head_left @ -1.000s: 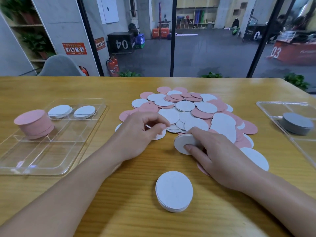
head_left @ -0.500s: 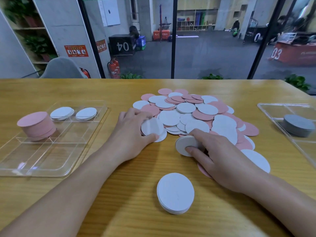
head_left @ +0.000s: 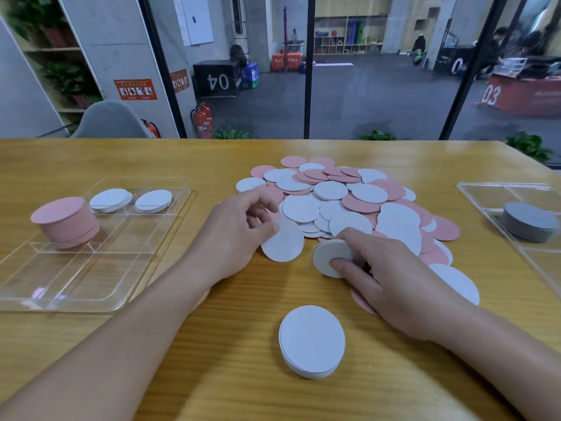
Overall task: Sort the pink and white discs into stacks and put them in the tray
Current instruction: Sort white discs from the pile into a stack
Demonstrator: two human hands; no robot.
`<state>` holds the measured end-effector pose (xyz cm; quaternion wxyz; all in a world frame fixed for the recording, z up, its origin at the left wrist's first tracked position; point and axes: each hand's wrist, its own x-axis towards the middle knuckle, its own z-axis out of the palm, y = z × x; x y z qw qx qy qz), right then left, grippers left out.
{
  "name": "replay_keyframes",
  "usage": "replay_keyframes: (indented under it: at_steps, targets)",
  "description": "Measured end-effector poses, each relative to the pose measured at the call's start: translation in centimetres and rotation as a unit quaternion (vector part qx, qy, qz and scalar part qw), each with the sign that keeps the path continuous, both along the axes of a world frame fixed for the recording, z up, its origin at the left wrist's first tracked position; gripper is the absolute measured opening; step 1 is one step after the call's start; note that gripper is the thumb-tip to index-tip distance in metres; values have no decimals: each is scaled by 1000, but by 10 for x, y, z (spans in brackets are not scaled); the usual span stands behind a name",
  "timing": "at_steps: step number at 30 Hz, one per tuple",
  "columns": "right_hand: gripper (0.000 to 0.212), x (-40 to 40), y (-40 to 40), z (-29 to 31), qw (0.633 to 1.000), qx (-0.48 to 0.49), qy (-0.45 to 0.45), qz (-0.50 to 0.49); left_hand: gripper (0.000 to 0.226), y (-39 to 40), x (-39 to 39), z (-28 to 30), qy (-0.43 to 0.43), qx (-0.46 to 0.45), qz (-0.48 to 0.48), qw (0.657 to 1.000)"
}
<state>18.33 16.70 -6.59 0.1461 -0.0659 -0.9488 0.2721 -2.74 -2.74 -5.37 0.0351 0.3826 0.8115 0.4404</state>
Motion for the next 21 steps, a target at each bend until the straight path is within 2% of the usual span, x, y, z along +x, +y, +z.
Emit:
replay_keyframes:
  at_steps: [2, 5, 10, 14, 18, 21]
  targets:
    - [23, 0, 0, 0, 1000, -1, -2, 0, 10, 1, 1, 1, -46, 37, -29, 998]
    - [26, 2, 1, 0, 1000, -15, 14, -12, 11, 2, 5, 4, -103, 71, -77, 989]
    - [27, 2, 6, 3, 997, -35, 59, -30, 11, 7, 17, 2, -83, 56, -149, 984]
    - [10, 1, 6, 0, 999, -17, 31, -16, 12, 12, 27, -5, -113, 64, -198, 972]
    - [21, 2, 3, 0, 1000, 19, 9, -2, 26, 14, 32, -12, -86, 36, -217, 972]
    - [26, 2, 3, 0, 1000, 18, 10, -3, 30, 14, 28, -17, -10, 3, -171, 985]
